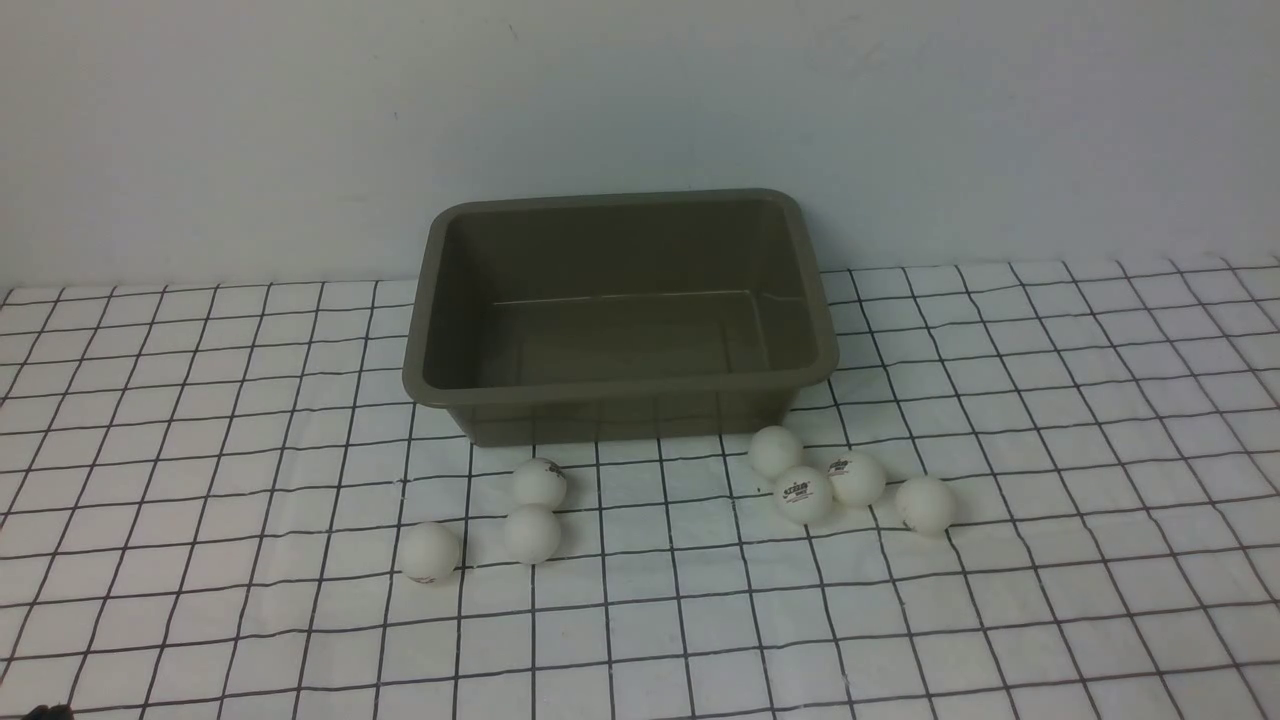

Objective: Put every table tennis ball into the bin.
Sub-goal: Use the right arm to clamp the table tennis ball closest to it

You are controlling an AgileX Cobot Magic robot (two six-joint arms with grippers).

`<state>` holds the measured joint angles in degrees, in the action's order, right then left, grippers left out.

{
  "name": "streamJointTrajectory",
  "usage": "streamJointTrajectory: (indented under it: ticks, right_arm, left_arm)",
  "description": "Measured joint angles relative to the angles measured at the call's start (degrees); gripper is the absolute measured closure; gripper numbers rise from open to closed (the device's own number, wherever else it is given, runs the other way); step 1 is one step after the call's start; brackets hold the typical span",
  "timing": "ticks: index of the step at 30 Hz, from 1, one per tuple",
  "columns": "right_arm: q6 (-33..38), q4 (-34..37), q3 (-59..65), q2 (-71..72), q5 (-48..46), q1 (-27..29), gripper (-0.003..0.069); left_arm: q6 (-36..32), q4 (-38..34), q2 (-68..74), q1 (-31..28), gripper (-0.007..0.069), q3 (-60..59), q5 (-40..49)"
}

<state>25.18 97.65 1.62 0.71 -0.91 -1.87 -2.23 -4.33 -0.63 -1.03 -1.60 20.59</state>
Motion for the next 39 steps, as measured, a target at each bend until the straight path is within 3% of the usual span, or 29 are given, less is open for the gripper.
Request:
streamJointTrajectory:
  ticks: [3, 5, 9, 13, 19, 20, 28, 32, 39]
  right_arm:
    - [3.09, -1.6, -0.12, 0.0, -0.41, 0.0, 0.0669]
    - [9.59, -5.96, -2.01, 0.0, -3.24, 0.0, 0.0669]
    - [27.86, -17.32, -13.59, -1.14, -20.87, 0.0, 0.0669]
    - [32.09, -23.15, -21.48, -7.34, -29.93, 0.0, 0.0669]
    - [31.87, -33.56, -29.24, -17.07, -38.5, 0.0, 0.0669]
    - [30.63, -39.1, -32.04, -21.14, -41.57, 0.0, 0.0669]
    - [17.29, -59.43, -40.8, -40.11, -49.27, 0.0, 0.0669]
    - [12.06, -61.9, -41.2, -53.1, -49.51, 0.0, 0.0669]
    - [11.53, -62.61, -45.84, -68.41, -50.1, -0.81, 0.0669]
  left_arm:
    - [0.0, 0.0, 0.0, 0.0, 0.0629, 0.0, 0.0]
    - [0.0, 0.0, 0.0, 0.0, 0.0629, 0.0, 0.0]
    - [0.0, 0.0, 0.0, 0.0, 0.0629, 0.0, 0.0]
    - [0.0, 0.0, 0.0, 0.0, 0.0629, 0.0, 0.0]
    - [0.0, 0.0, 0.0, 0.0, 0.0629, 0.0, 0.0]
    - [0.0, 0.0, 0.0, 0.0, 0.0629, 0.0, 0.0]
    - [0.0, 0.0, 0.0, 0.0, 0.0629, 0.0, 0.0]
    - [0.0, 0.0, 0.0, 0.0, 0.0629, 0.0, 0.0]
    - [0.0, 0.0, 0.0, 0.0, 0.0629, 0.0, 0.0]
